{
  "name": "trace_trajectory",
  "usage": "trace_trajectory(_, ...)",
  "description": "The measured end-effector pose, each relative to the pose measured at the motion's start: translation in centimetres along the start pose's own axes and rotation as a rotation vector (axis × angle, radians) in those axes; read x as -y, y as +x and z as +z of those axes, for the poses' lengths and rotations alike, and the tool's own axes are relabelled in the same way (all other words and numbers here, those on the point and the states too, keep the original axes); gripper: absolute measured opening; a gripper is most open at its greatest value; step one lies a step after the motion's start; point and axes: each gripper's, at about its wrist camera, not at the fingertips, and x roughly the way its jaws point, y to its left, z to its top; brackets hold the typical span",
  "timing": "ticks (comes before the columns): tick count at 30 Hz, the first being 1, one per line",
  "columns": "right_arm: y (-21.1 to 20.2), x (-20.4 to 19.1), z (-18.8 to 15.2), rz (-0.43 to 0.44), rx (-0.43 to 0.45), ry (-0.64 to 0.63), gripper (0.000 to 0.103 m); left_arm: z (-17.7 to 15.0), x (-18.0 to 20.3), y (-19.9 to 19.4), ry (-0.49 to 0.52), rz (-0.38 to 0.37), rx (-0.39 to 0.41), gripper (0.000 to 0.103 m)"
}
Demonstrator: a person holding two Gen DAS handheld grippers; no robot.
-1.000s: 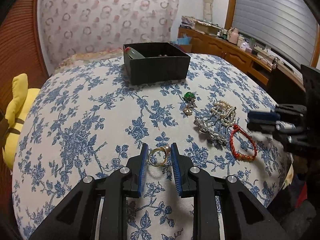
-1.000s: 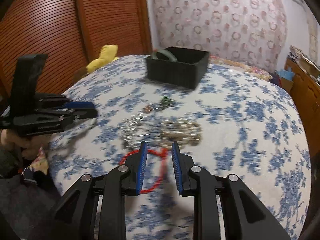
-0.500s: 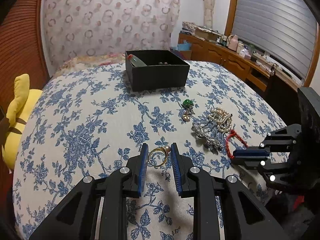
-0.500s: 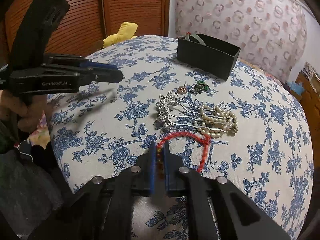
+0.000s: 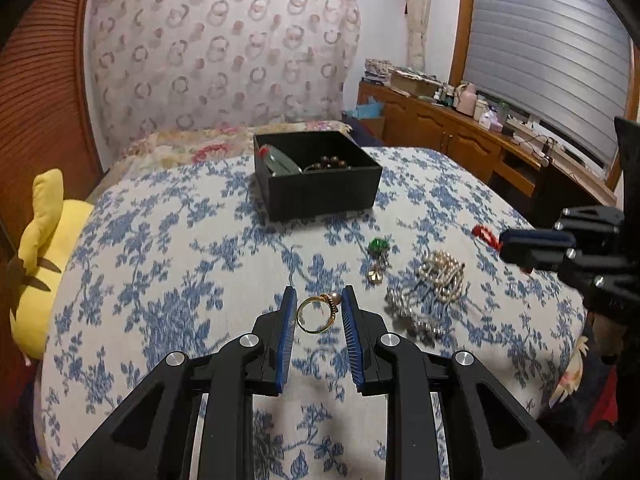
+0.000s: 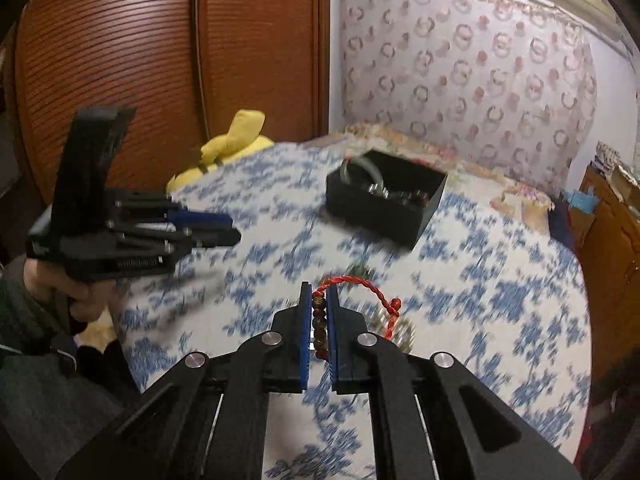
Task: Organize jewelry
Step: 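Grasp the red bead bracelet with the right tool while the left tool holds the gold ring, then carry the gold ring and red bead bracelet over the black box with both tools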
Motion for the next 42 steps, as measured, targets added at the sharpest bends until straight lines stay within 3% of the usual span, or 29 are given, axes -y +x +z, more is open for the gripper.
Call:
trace_trajectory(14, 2.1, 4.4, 5.0, -0.068, 0.057, 0.020, 0.008, 5.2, -0.8, 1.5, 0.007, 0.005, 0.061, 0.022)
trace_trajectory(20, 3.3, 7.7, 7.6, -0.052, 0.095, 0.086, 0.008, 8.3, -1.6, 3.2, 0.017, 0.026, 0.079, 0.022)
trace_trajectory(27, 5.4, 9.8, 9.3, -0.030, 0.096, 0.116, 0.008, 10.8, -2.0, 6.0, 0.015, 0.029, 0.059, 0.022)
trace_trajectory(38, 9.7, 10.8, 11.2, 0.020, 0.052, 0.145, 0.008, 11.6, -1.6, 10.2, 0.022, 0.031, 0.014, 0.022)
trace_trajectory(39, 10.1, 10.9, 11.3, 0.020, 0.046, 0.149, 0.008, 11.6, -1.7, 10.4, 0.018, 0.029, 0.013, 0.022)
trace_trajectory(41, 10.6, 11.1, 11.4, 0.022, 0.037, 0.157, 0.008, 11.6, -2.0, 10.4, 0.006, 0.034, 0.021, 0.039)
trace_trajectory(42, 10.9, 11.2, 11.4, 0.024, 0.032, 0.161, 0.008, 11.6, -2.1, 10.3, 0.002, 0.036, 0.024, 0.041)
